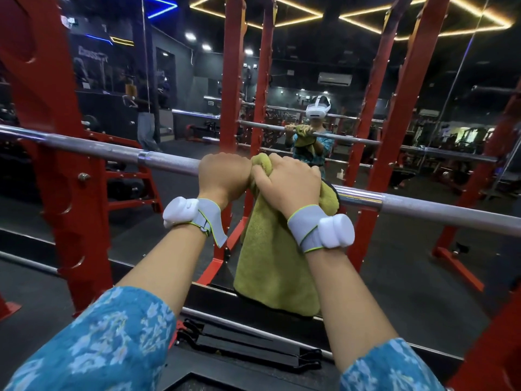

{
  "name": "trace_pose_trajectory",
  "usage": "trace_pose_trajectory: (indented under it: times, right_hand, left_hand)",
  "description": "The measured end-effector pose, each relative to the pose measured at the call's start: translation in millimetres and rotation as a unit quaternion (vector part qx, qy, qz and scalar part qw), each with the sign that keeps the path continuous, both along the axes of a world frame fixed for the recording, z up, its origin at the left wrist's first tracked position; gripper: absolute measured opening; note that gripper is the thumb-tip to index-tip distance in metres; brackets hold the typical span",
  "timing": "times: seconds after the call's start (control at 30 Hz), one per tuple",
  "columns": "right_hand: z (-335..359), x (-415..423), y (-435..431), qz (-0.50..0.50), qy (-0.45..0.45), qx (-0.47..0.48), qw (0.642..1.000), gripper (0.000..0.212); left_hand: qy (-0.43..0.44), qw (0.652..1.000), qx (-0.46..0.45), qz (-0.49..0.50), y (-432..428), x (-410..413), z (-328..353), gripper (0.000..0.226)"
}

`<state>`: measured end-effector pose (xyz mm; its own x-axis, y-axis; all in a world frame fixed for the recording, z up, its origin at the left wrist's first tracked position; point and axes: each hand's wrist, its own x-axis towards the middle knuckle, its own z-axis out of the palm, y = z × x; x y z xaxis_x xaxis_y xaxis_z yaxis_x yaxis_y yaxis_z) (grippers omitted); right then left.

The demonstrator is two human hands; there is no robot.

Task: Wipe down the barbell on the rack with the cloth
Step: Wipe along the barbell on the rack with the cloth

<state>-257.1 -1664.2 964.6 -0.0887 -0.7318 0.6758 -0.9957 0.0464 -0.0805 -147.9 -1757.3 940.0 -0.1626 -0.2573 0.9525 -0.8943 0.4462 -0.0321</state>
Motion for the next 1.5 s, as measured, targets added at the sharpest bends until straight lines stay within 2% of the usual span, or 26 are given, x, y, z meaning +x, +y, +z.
trace_pose_trajectory:
  times: [0.27,0.67,0.83,1.0,1.5]
  right_hand:
    - [4,-22,11,-0.048,-0.091,0.01,0.995,0.042]
    - [-3,-70,43,-0.135,-0.102,-0.061,0.984,0.043]
    - [4,-64,40,-0.155,-0.114,-0.03,0.981,0.045]
    - [20,-55,35,-0.138,-0.14,0.057,0.979,0.051]
    - [28,11,-2,-0.048,-0.128,0.08,0.987,0.04]
  left_hand:
    - [0.005,1.0,0.006,-0.013,-1,1,-2,0.042]
    - [0.017,0.999,-0.02,-0.02,-2,1,-3,0.042]
    - [0.029,0.999,-0.025,-0.029,-1,-3,-2,0.041]
    - [0.027,0.999,-0.035,-0.016,-3,-3,-3,0.039]
    - [0.02,1.0,-0.012,0.004,-2,-1,-2,0.044]
